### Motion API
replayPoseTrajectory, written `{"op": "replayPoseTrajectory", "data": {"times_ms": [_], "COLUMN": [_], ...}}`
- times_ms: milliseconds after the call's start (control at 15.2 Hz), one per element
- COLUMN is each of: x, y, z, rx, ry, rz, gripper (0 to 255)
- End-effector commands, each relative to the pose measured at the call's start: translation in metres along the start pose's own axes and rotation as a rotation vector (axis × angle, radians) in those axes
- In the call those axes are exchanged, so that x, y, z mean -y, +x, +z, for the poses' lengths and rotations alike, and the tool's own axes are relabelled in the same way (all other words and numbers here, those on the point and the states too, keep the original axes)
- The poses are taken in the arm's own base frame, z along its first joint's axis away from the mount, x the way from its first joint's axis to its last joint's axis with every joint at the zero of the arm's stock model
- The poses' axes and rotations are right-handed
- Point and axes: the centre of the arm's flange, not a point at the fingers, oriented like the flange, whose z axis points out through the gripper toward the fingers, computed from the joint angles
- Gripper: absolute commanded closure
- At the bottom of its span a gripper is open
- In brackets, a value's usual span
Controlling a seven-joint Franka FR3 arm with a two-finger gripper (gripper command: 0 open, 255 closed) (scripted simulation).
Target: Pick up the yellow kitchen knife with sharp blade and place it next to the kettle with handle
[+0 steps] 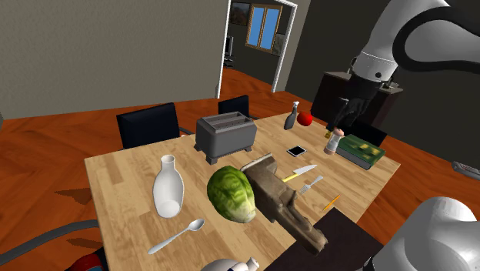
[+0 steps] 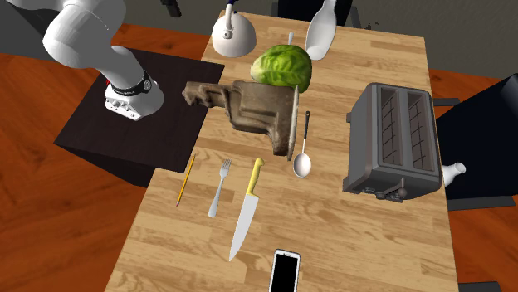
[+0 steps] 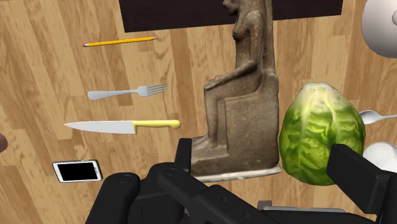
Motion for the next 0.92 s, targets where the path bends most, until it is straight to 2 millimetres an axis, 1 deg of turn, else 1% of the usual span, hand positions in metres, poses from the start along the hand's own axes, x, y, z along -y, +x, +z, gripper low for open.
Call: {"op": "replayPoseTrajectory", "data": {"times_ms": [0, 396, 858], "x": [0.0, -0.01, -0.032], "y": [0.0, 0.036, 0.074], "z": [0.0, 0.069, 0.148], "rx": [0.0, -0.012, -0.026], "ry": [0.0, -0.013, -0.028], "rz": [0.0, 0.207, 0.448], "gripper": [0, 0, 0]}}
